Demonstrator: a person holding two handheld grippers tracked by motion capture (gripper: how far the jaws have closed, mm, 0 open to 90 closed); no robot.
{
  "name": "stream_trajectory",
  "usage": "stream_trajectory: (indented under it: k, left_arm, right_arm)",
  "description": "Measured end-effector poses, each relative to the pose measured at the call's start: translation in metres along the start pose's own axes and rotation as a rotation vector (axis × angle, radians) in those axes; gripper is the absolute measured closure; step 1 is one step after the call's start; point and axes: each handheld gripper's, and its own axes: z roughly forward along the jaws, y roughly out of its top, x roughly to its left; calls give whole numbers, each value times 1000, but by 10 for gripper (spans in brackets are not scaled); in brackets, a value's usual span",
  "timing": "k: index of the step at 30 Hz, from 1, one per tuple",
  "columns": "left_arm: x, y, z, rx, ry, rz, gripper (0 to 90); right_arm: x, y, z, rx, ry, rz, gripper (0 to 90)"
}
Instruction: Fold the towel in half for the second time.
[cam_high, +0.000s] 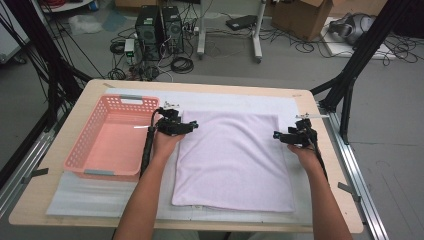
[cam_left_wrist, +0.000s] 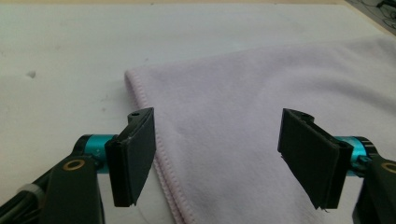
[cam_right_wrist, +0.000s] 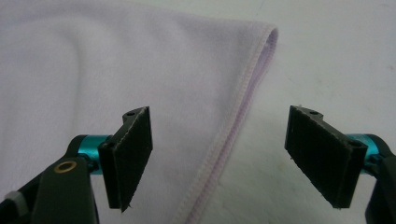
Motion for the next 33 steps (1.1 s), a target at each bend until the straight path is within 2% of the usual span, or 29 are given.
stream_trajectory:
  k: [2,5,6,8,9,14,18,19,22,24,25,26,27,29,31,32,33]
  left_arm:
    - [2,1,5,11,11,3,280]
    - [4,2,10,30,78,-1,315]
    - [5,2,11,37,114,26,344]
    - [10,-1,15,47,130,7,362]
    - [11,-2,16,54,140,14,361]
    - [11,-4,20,28,159,58,379]
    - [8,-5,21,33,179,95,399]
    - [7,-5,21,31,170,106,418]
    - [2,-5,22,31,131,138,615]
    - [1,-5,23,30,110,114,714]
    - [2,-5,23,34,84,91,775]
    - [1,-5,23,32,87,75,842]
    - [1,-4,23,33,89,54,847]
    - [4,-3,22,37,77,10,855]
    - [8,-2,19,20,87,-27,860]
    - [10,0,16,-2,83,-53,860]
    - [10,3,13,-31,81,-64,861]
  right_arm:
    - [1,2,5,-2,-6,-2,222]
    - [1,3,12,15,-14,19,229]
    - [1,2,13,17,-17,29,258]
    - [1,2,15,29,-23,27,313]
    - [1,2,16,27,-33,24,314]
    - [-3,5,21,30,-55,42,353]
    - [0,11,26,48,-90,-2,417]
    - [2,12,27,56,-105,-13,449]
    - [6,13,31,66,-144,-31,492]
    - [7,14,31,68,-138,-37,619]
    - [8,14,31,72,-124,-37,709]
    - [9,15,31,75,-102,-34,792]
    - [11,15,32,75,-90,-37,831]
    - [13,16,32,86,-97,-30,851]
    - [12,19,31,96,-109,-43,861]
    - [11,20,29,92,-128,-54,863]
    - [9,22,25,63,-125,-41,863]
